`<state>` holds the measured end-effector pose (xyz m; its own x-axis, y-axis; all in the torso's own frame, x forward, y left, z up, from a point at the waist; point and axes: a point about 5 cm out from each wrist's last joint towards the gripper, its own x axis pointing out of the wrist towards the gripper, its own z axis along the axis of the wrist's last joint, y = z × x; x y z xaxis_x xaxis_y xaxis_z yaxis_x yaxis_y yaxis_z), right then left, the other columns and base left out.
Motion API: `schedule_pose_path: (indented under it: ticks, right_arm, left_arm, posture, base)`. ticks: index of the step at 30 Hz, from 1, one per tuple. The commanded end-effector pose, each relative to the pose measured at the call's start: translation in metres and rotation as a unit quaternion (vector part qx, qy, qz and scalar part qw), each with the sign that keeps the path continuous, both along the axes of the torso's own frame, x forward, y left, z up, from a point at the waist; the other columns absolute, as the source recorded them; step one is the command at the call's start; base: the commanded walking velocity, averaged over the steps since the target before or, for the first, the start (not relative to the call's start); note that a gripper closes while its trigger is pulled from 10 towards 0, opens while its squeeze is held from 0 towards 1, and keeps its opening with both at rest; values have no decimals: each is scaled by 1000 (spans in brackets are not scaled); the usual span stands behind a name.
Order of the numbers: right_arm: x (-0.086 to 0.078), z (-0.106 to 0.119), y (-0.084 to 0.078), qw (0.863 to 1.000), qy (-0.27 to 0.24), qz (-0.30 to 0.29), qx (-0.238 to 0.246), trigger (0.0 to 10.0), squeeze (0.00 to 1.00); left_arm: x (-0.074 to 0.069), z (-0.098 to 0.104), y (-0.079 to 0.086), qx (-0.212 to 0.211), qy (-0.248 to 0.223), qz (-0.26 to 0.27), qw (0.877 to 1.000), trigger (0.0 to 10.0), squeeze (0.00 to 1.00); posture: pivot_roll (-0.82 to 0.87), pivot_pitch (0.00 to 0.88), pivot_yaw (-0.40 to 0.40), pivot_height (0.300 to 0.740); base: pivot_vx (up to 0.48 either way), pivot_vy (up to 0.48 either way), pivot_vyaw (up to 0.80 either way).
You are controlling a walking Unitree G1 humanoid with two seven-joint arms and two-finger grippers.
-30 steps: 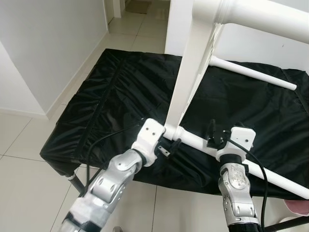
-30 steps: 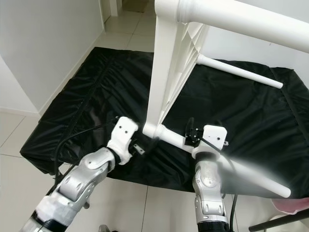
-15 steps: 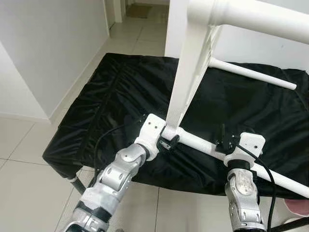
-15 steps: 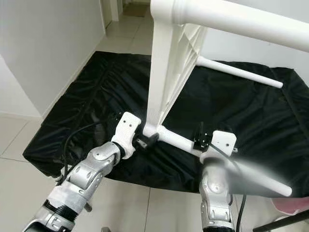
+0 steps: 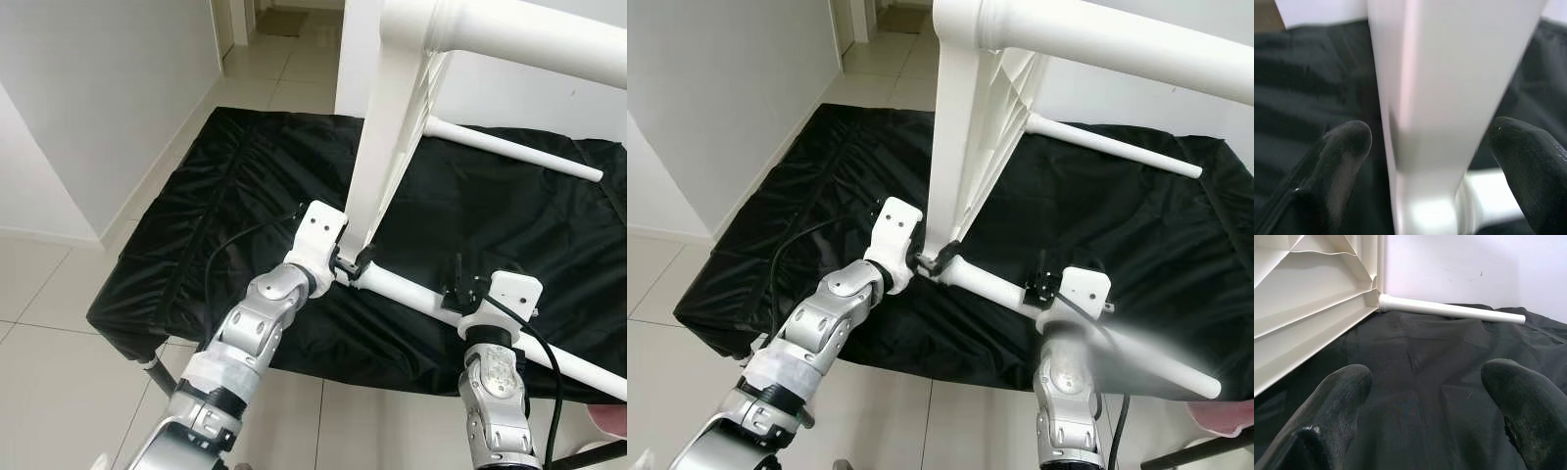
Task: Building children table
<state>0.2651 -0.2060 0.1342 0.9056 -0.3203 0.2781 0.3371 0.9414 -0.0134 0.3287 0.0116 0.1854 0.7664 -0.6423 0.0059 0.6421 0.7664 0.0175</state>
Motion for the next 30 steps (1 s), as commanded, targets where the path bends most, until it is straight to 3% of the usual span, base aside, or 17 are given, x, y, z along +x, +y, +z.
schedule_pose_path:
  ticks: [1,9,23,30]
  right_arm:
    - [-1,-3,0,1000,4,-6,1,10000,0]
    - [2,-2,2,1000,5,-2,1,10000,0]
    - [4,-2,4,1000,4,-4,3,10000,0]
    - [5,0,5,1000,2,-5,1,10000,0]
  left_arm:
    - [7,9,3,-14,-8,78,997,10000,0]
    - [10,38,-6,-66,-35,97,992,10000,0]
    - [27,69,-5,-87,-69,136,985,10000,0]
    - [35,73,2,-92,-67,159,981,10000,0]
  posture:
    - [-94,64,32,740]
    - [-89,69,24,740]
    - [-97,74,25,740]
    - [-101,78,28,740]
  base:
    - [0,0,0]
    - [0,0,0]
    - [0,0,0]
    - [0,0,0]
